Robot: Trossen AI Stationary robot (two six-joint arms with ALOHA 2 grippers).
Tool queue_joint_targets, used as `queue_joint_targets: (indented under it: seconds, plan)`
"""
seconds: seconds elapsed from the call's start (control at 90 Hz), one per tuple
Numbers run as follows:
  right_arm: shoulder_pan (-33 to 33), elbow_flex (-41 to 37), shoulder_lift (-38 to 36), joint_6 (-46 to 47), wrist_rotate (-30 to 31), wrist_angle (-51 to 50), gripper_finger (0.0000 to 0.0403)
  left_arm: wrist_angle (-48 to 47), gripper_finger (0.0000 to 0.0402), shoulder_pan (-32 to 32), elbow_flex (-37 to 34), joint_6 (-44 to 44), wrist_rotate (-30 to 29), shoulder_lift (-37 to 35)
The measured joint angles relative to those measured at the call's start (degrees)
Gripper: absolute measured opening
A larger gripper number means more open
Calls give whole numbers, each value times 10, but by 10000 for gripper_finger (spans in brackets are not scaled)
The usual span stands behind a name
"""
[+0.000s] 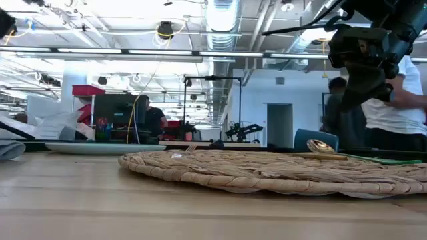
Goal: Set table place
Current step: Fold the gray table napkin
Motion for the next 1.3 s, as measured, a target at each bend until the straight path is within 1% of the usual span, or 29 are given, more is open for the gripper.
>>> queue_joint_targets:
  seconds: [0.033,0.067,0.144,0.2,0.289,0.322,0.356,0.433,0.556,0.711,0.811,0.911,1.1,1.144,1.222,1.3]
  plan:
    - [0,0,0,0,0,0,0,54,179,0,0,23,-24,-2]
    - [0,0,0,-1,0,0,0,99,172,1,0,52,-32,-1]
    - [-3,0,0,-12,0,2,0,166,136,8,0,121,-35,22]
    - [-5,0,0,-15,1,3,0,179,96,12,0,155,-22,46]
    - [-17,0,0,-22,4,5,0,156,28,24,-1,181,-9,80]
    - [-20,0,0,-24,4,5,0,157,14,28,-1,191,-9,91]
    - [-23,0,0,-24,4,4,0,159,10,33,-1,202,-10,98]
    - [-28,0,0,-24,4,4,0,160,27,48,-1,223,-21,100]
    - [-30,0,0,-25,4,4,0,153,84,68,1,240,-54,95]
    - [-30,0,0,-25,0,3,0,124,157,77,-6,224,-39,102]
    - [-30,0,0,-25,0,2,0,99,186,77,-7,203,-40,101]
    - [-30,0,0,-25,0,2,0,74,197,77,-8,197,-40,101]
    - [-30,0,0,-23,0,2,0,68,197,77,-21,197,-40,101]
    - [-30,0,0,-23,0,2,0,78,197,77,-30,198,-37,101]
    - [-30,0,0,-19,0,2,0,123,197,77,-53,205,-22,101]
    - [-30,0,0,-13,0,0,0,157,197,77,-76,200,-20,101]
